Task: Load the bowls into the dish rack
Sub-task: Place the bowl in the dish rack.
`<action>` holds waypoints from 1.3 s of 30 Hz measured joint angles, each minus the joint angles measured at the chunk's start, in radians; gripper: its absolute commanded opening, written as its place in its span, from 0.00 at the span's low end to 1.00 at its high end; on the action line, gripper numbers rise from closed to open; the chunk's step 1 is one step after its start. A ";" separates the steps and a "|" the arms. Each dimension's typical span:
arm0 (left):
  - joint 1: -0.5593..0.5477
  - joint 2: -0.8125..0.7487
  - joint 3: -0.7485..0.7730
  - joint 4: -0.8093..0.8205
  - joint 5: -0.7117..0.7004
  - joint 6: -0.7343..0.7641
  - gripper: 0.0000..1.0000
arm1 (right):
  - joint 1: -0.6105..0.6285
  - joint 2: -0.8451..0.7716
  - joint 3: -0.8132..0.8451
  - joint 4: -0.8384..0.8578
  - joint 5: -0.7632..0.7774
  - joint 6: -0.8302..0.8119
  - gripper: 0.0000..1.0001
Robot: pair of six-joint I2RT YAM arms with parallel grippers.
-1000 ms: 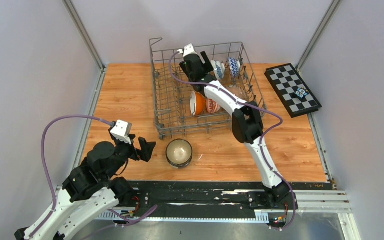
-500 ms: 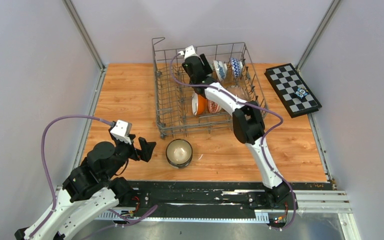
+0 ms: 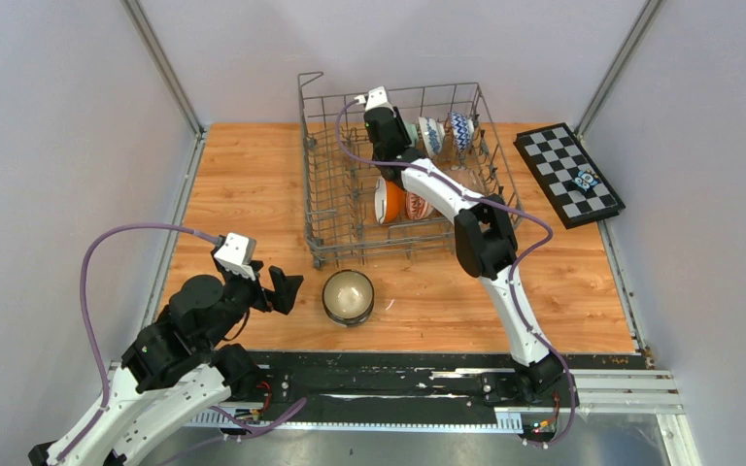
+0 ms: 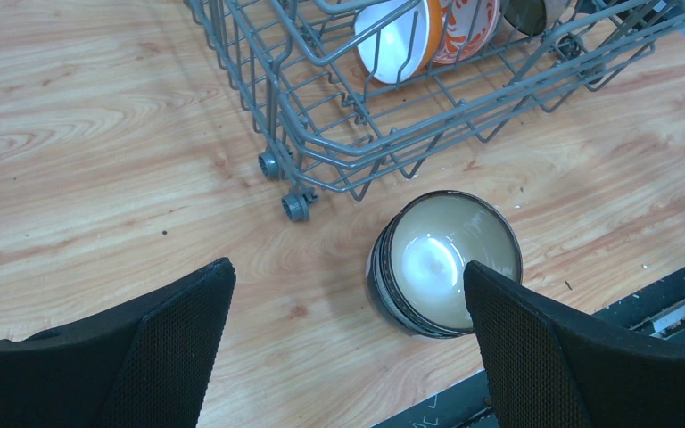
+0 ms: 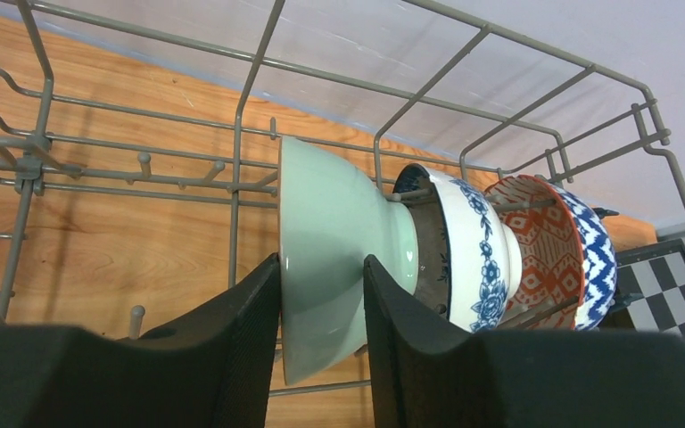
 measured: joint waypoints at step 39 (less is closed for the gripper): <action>0.000 0.005 0.000 0.000 0.001 0.003 1.00 | -0.052 -0.675 -0.457 -0.121 -0.188 0.290 0.76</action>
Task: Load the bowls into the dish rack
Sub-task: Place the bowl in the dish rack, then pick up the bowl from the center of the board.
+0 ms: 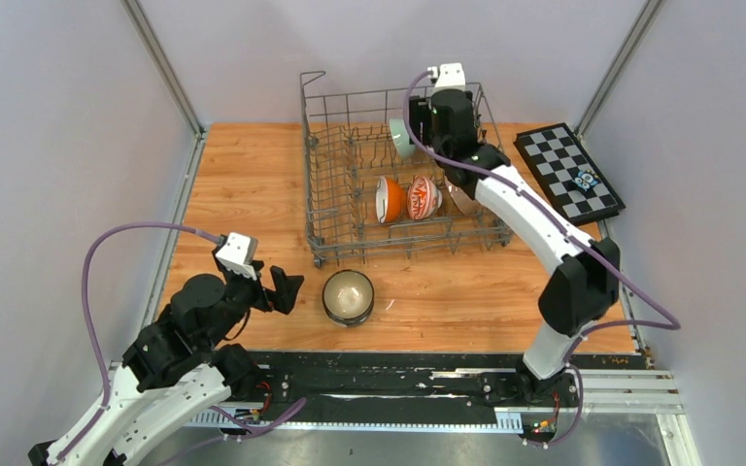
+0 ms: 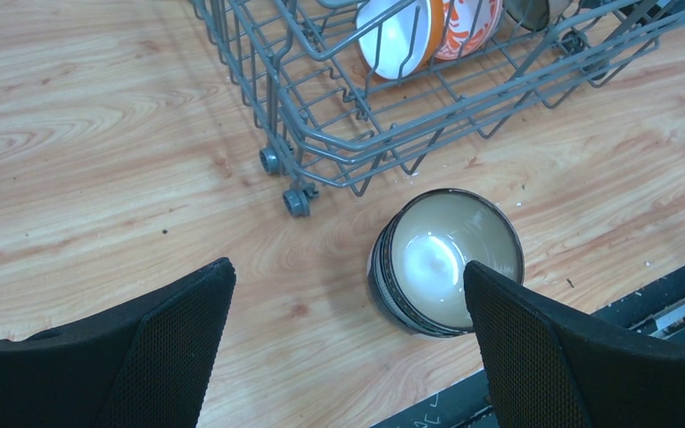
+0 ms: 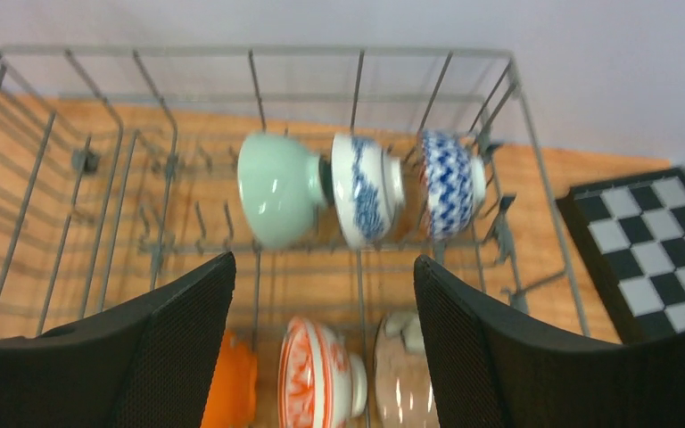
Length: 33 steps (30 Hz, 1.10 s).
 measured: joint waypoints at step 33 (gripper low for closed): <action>0.000 0.229 0.042 -0.044 0.160 -0.196 0.96 | 0.314 -0.739 -0.751 -0.274 -0.391 0.299 0.73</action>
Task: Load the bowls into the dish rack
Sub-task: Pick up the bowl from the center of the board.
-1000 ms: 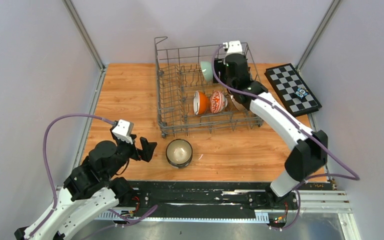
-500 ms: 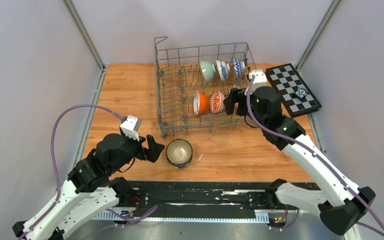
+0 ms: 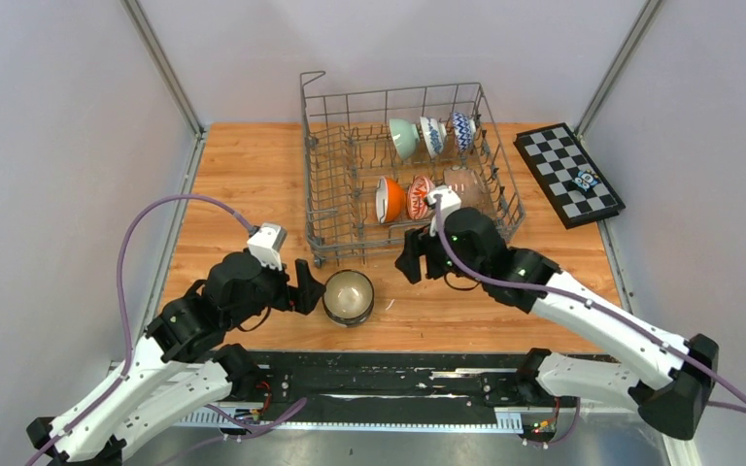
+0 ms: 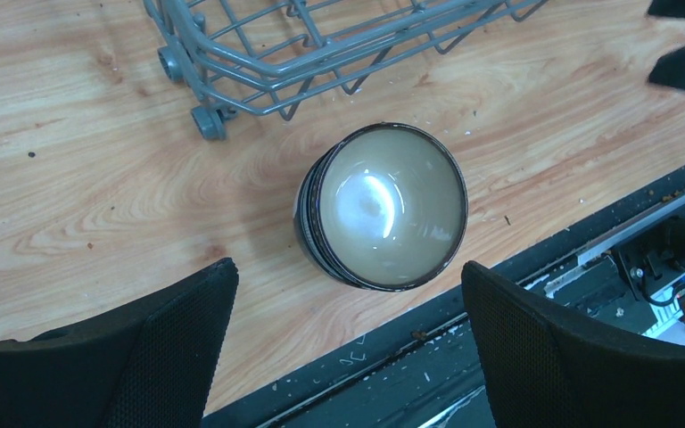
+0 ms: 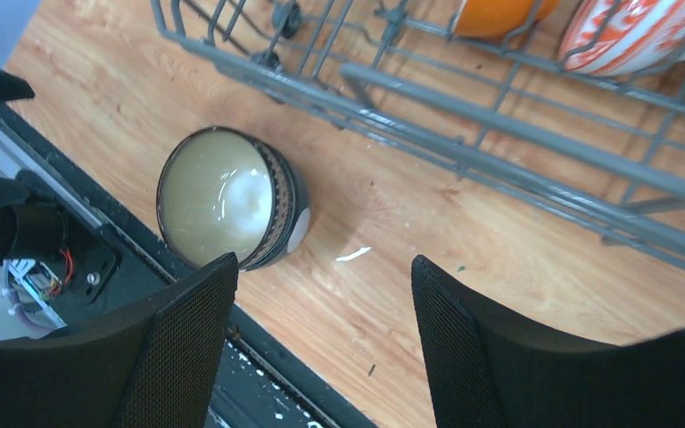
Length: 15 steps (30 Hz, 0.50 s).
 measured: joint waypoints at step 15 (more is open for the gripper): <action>0.000 -0.077 -0.024 0.000 0.000 -0.011 0.97 | 0.234 0.339 0.074 0.003 0.124 0.072 0.68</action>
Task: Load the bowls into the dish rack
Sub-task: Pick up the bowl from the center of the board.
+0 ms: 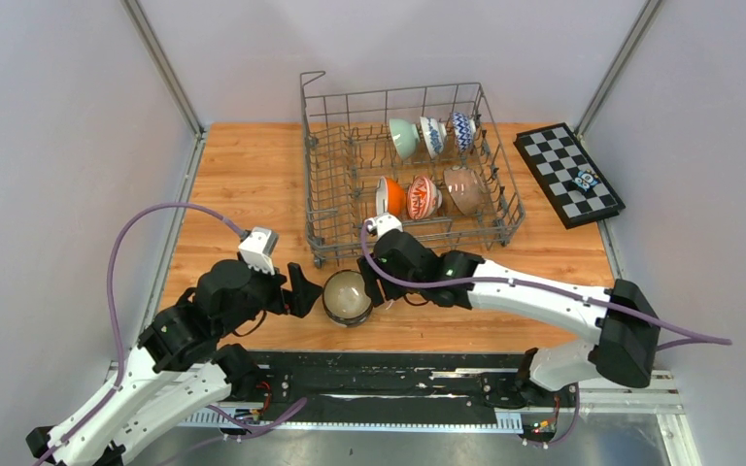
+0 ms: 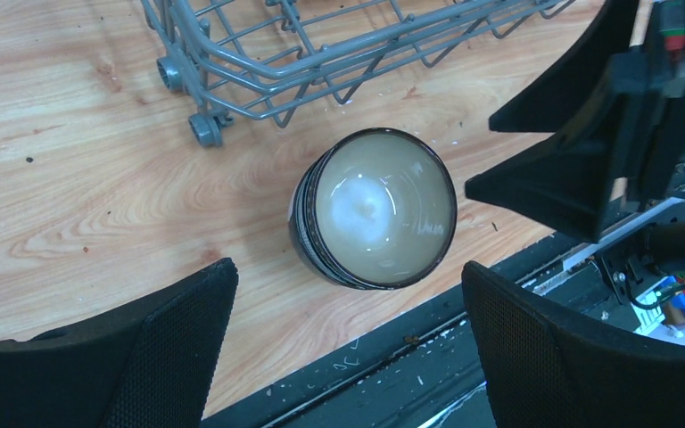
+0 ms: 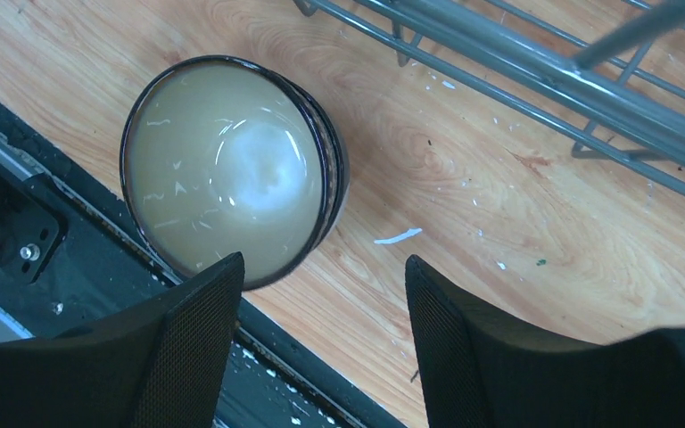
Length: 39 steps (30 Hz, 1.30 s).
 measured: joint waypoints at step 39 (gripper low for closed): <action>0.000 -0.012 -0.005 0.008 0.016 0.000 0.97 | 0.061 0.274 0.113 0.021 0.147 0.054 0.03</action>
